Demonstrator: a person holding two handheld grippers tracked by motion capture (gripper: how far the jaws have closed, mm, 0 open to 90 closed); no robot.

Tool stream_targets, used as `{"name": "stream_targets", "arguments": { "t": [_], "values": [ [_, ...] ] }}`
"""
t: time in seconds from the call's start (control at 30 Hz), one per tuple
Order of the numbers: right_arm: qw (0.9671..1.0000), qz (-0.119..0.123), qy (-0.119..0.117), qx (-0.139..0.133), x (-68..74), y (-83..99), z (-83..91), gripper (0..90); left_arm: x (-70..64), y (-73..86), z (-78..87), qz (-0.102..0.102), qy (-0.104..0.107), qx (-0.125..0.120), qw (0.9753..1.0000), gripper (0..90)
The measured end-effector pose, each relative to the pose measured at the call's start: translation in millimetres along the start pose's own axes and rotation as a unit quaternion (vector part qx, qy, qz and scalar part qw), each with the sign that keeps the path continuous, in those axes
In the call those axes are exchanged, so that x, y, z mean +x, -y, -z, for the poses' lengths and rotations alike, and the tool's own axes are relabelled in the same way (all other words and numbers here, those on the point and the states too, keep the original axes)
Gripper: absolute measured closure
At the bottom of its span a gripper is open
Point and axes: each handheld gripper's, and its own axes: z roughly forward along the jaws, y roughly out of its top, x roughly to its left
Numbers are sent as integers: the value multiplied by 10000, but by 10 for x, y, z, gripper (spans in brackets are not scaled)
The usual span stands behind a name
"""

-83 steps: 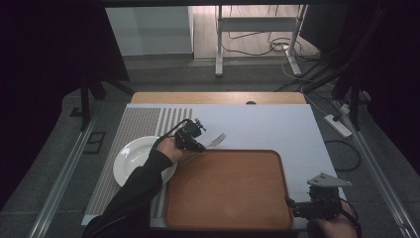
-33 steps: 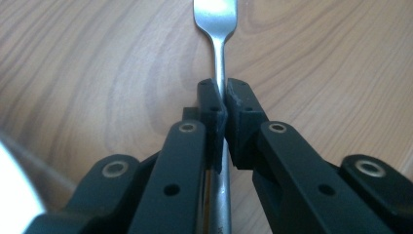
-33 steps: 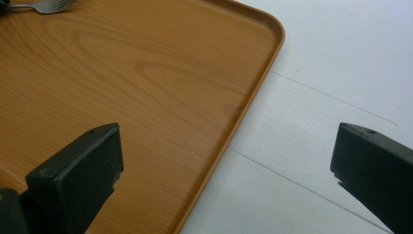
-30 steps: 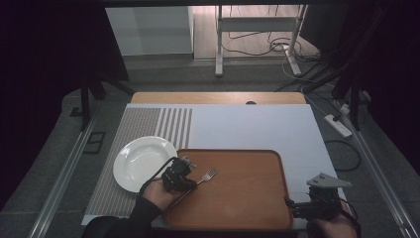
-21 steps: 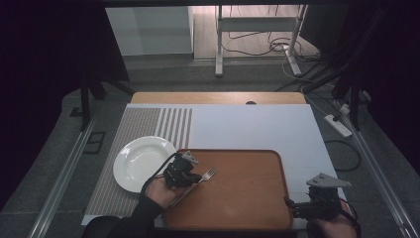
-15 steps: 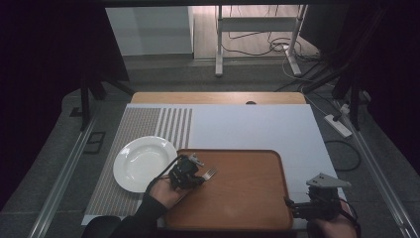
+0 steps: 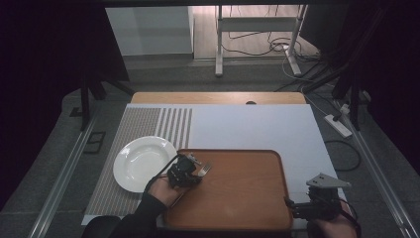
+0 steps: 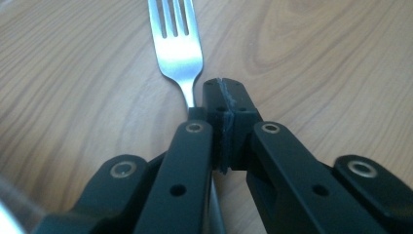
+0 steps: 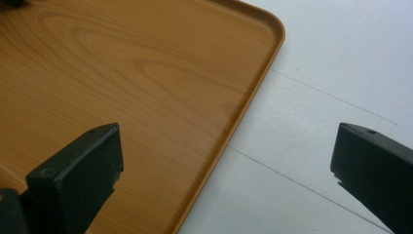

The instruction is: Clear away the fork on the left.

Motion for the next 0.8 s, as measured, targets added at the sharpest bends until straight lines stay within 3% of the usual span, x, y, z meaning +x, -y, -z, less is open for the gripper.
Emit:
{"name": "stream_targets", "arguments": {
  "t": [0.5,0.8],
  "values": [
    [10000,15,-1,10,0,-3,-3,0,220,143,103,416,-150,18,9990,894],
    [10000,20,0,6,2,-4,-3,0,289,202,137,503,-232,-5,9985,894]
  ]
}}
